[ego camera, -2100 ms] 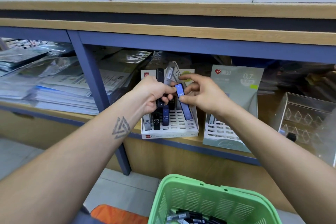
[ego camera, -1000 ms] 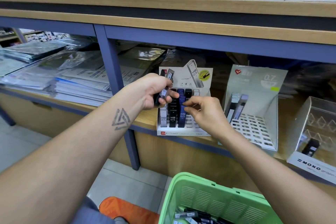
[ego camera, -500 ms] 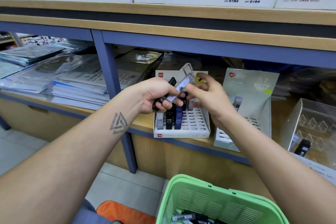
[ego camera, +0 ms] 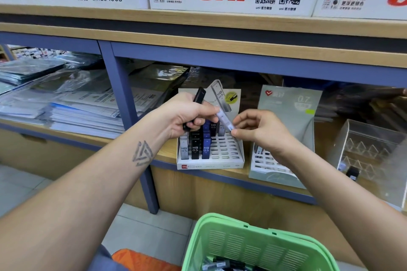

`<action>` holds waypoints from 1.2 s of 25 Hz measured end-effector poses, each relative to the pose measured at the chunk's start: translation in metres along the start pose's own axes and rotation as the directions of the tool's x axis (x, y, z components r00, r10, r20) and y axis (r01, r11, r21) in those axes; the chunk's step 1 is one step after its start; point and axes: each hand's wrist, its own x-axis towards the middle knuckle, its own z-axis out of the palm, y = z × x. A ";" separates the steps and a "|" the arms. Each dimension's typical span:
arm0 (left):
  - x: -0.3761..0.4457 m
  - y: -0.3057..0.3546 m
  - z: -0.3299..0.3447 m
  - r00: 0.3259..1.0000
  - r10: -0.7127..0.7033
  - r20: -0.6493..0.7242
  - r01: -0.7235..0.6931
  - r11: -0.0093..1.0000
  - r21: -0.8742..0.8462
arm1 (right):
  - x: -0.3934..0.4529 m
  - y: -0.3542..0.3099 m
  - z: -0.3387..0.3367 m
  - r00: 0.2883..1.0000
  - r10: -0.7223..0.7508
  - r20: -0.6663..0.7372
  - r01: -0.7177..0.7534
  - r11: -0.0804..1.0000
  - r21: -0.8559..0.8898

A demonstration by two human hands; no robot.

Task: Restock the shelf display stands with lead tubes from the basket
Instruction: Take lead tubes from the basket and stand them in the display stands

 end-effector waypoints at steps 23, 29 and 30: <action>0.023 -0.008 0.026 0.996 -0.018 -0.085 0.010 0.995 -0.103 | 0.033 -0.025 -0.008 0.990 -0.075 -0.119 0.109 0.941 0.320; 0.027 -0.003 0.016 0.956 -0.096 -0.278 0.109 0.993 0.033 | 0.055 -0.014 0.003 0.963 -0.175 -0.205 0.115 0.954 -0.276; 0.027 -0.003 0.014 0.946 -0.120 -0.300 0.134 0.991 0.025 | 0.056 -0.006 0.007 0.962 -0.192 -0.196 0.110 0.925 -0.363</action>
